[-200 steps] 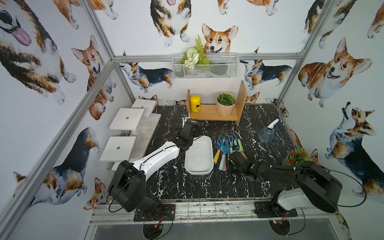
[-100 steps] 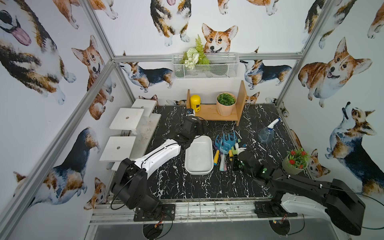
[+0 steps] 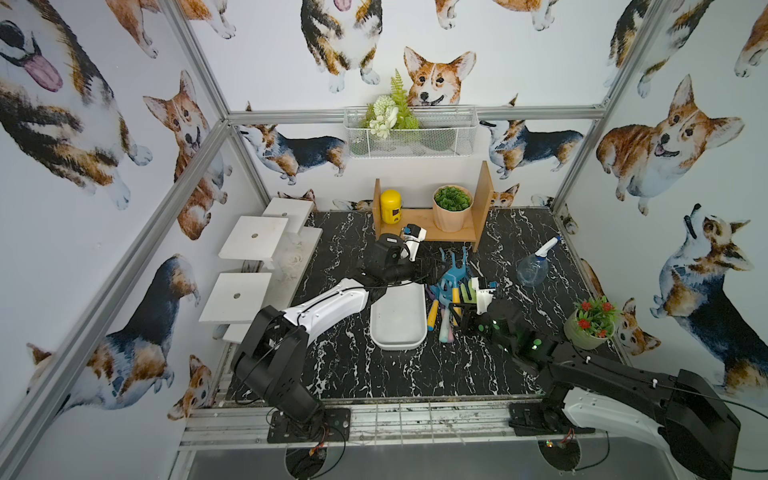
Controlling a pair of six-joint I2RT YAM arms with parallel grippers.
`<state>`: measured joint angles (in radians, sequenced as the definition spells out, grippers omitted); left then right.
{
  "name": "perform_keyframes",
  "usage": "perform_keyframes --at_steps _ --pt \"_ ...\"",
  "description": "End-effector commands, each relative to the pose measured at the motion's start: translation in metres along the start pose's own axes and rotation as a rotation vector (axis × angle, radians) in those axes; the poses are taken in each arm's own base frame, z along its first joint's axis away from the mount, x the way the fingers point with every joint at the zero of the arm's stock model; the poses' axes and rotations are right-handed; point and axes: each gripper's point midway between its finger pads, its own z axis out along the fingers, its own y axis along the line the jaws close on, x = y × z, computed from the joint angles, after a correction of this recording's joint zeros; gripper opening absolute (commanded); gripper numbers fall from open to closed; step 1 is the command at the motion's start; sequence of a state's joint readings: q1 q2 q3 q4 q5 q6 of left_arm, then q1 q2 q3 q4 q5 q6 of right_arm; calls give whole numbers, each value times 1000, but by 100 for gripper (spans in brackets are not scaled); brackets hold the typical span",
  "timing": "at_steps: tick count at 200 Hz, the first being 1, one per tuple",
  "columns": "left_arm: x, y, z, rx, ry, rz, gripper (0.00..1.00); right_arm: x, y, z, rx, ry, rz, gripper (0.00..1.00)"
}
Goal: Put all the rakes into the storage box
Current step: Place the rake in the storage box.
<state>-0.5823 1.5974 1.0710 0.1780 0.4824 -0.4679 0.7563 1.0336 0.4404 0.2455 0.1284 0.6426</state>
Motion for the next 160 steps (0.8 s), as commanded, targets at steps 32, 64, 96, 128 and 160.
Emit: perform_keyframes --at_steps 32,64,96,128,160 --pt "13 -20 5 128 48 34 87 -25 27 11 -79 -34 -52 0" --pt "11 -11 20 122 27 -5 75 -23 39 18 -130 -10 -54 0" --pt "6 -10 26 122 22 -14 40 -24 41 21 -132 -4 -41 0" --pt "13 -9 18 92 48 -5 0 -33 40 17 -116 -34 -41 0" --pt "16 -12 -3 55 40 0 0 -38 36 13 -89 -58 -15 51"
